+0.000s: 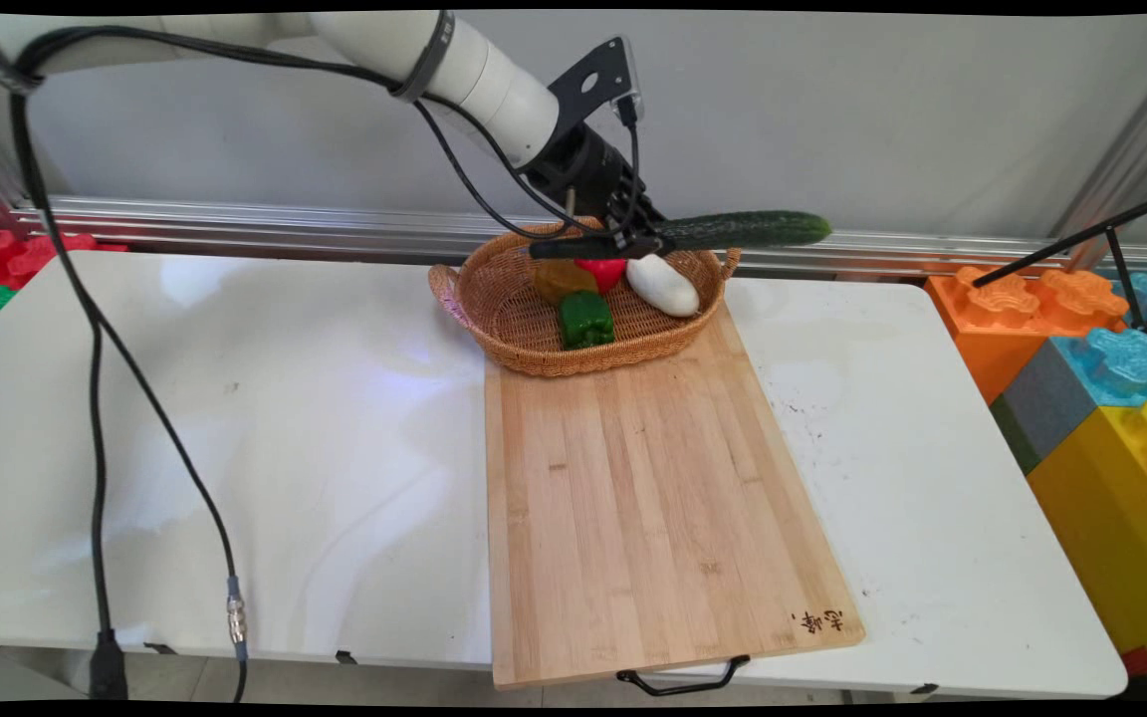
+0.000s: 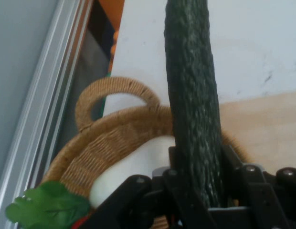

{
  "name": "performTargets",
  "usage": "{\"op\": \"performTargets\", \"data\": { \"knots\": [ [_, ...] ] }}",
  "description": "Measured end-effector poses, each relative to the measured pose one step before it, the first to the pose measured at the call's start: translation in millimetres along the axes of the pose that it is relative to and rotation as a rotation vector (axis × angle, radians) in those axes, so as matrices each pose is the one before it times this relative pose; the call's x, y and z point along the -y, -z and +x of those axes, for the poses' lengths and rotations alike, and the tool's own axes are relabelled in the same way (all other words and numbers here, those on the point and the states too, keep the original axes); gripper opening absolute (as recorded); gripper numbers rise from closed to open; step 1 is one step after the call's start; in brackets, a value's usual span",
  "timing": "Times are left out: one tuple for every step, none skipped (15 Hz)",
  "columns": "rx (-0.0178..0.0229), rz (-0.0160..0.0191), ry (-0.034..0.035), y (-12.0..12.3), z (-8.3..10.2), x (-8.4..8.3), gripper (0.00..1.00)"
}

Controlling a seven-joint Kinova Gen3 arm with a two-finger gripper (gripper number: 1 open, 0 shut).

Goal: Place the picked object in the vegetable basket

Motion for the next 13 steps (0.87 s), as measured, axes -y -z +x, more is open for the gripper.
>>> {"op": "performTargets", "data": {
  "knots": [
    [0.01120, -0.00105, -0.01395, -1.99, -2.59, 4.31, 0.00],
    [0.01002, -0.00230, -0.01283, -2.41, -2.21, 3.77, 0.00],
    [0.01210, -0.00425, -0.01743, -3.53, -2.84, 4.46, 0.00],
    [0.00879, -0.00323, -0.01290, -2.68, -2.12, 3.36, 0.00],
    [0.00841, -0.00502, -0.01290, -2.90, -2.10, 3.05, 0.00],
    [0.00765, -0.00537, -0.01150, -2.33, -1.73, 2.39, 0.00],
    [0.00515, -0.00395, -0.00627, -1.63, -1.38, 1.61, 0.00],
    [0.00448, -0.00283, -0.00461, -1.21, -1.27, 1.80, 1.00],
    [0.00214, -0.00055, -0.00139, -0.61, -0.89, 1.73, 1.00],
    [0.00251, 0.00028, 0.00296, -0.11, -0.99, 1.33, 1.00],
    [0.00279, 0.00055, 0.00482, 0.12, -1.02, 1.32, 1.00],
    [0.00250, 0.00040, 0.00574, 0.46, -1.14, 0.84, 1.00],
    [0.00214, -0.00001, 0.00713, 1.12, -0.90, 0.42, 1.00]
  ]
}}
